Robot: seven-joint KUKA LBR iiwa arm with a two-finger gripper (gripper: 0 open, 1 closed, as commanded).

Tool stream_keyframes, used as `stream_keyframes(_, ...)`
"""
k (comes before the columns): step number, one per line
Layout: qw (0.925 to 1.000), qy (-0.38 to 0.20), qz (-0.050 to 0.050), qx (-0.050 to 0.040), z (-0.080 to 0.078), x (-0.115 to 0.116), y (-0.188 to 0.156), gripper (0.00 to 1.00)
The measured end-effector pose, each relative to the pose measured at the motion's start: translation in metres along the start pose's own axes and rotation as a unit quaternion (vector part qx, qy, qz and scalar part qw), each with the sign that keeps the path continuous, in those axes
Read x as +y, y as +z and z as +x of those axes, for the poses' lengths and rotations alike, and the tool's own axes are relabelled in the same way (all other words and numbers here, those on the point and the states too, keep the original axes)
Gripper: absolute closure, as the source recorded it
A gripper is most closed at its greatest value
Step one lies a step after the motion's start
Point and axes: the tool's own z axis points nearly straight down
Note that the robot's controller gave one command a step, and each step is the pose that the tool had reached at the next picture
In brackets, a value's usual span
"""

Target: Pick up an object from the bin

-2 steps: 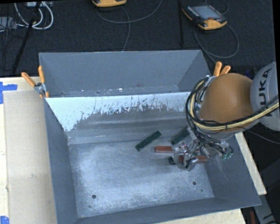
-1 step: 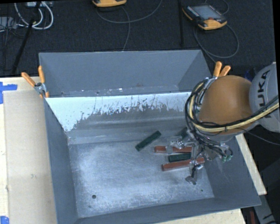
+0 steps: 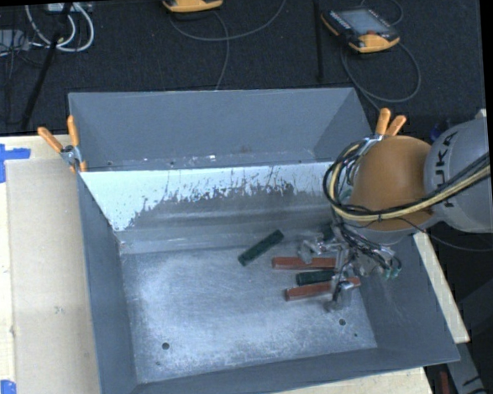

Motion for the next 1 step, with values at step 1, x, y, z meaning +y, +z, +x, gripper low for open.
stream_keyframes(1,1.0000,0.001,0.000,-0.0035,-0.0021,0.0000,-0.0060,1.00)
